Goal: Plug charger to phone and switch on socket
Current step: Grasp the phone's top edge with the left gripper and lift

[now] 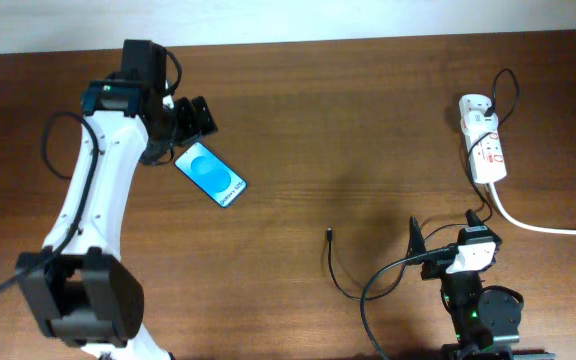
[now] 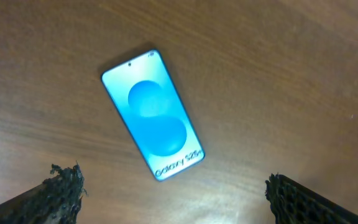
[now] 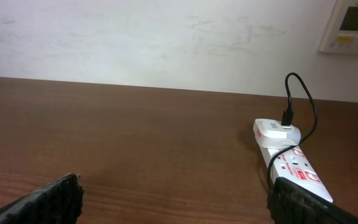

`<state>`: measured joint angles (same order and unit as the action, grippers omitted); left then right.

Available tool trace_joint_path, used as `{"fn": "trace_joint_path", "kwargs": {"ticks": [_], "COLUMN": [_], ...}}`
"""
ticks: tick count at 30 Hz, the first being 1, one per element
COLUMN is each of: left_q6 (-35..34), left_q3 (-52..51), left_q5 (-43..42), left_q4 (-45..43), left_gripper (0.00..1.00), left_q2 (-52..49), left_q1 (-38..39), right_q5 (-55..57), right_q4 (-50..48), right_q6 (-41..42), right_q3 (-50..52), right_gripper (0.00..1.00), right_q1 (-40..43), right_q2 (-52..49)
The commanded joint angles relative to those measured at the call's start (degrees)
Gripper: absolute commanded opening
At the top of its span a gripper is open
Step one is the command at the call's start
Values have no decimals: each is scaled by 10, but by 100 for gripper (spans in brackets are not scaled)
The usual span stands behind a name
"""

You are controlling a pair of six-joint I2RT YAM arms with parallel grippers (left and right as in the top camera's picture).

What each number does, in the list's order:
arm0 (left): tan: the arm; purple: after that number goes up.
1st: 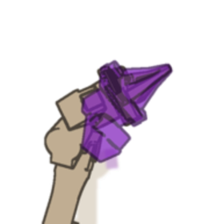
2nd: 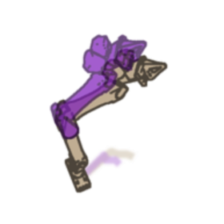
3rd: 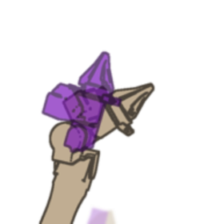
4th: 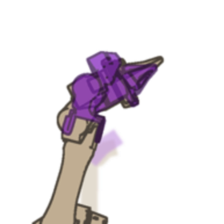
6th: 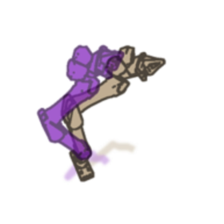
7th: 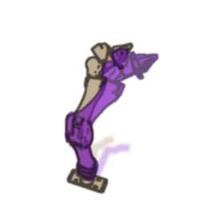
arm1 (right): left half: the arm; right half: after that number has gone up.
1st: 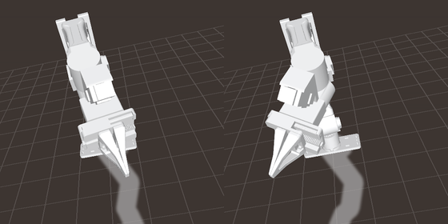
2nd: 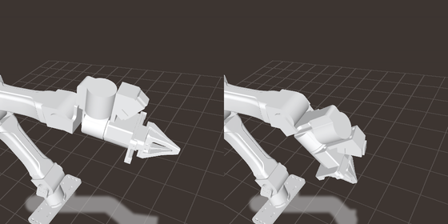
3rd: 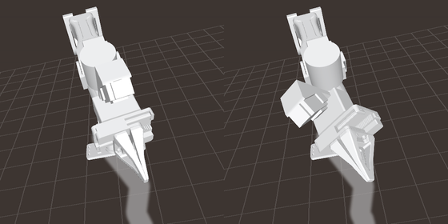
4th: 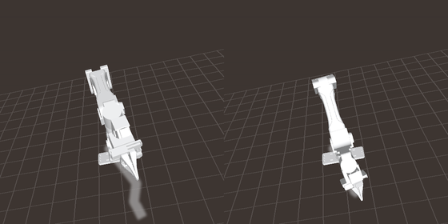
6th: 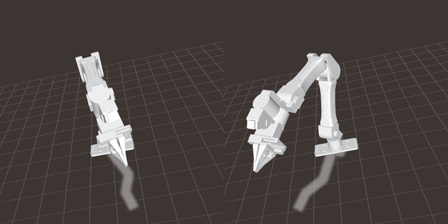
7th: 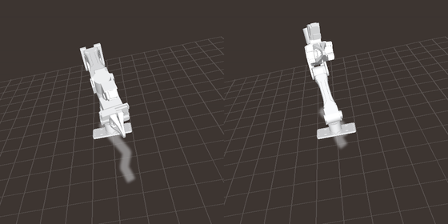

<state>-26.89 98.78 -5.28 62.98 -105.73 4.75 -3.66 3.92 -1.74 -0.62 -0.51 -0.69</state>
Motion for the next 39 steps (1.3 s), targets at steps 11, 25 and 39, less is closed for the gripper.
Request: {"fn": "trace_joint_path", "kwargs": {"ticks": [11, 25, 39], "left_q6": [-103, -110, 23], "left_q3": [18, 18, 17], "left_q5": [0, 0, 2], "left_q4": [-48, -29, 27], "left_gripper": [99, 99, 99], "left_q2": [-210, -293, -301], "left_q1": [5, 7, 42], "right_q5": [3, 3, 3], "right_q4": [3, 3, 3], "right_q6": [0, 0, 0], "right_q3": [3, 3, 3], "right_gripper": [99, 99, 99], "right_q1": [2, 2, 2], "right_q2": [2, 2, 2]}}
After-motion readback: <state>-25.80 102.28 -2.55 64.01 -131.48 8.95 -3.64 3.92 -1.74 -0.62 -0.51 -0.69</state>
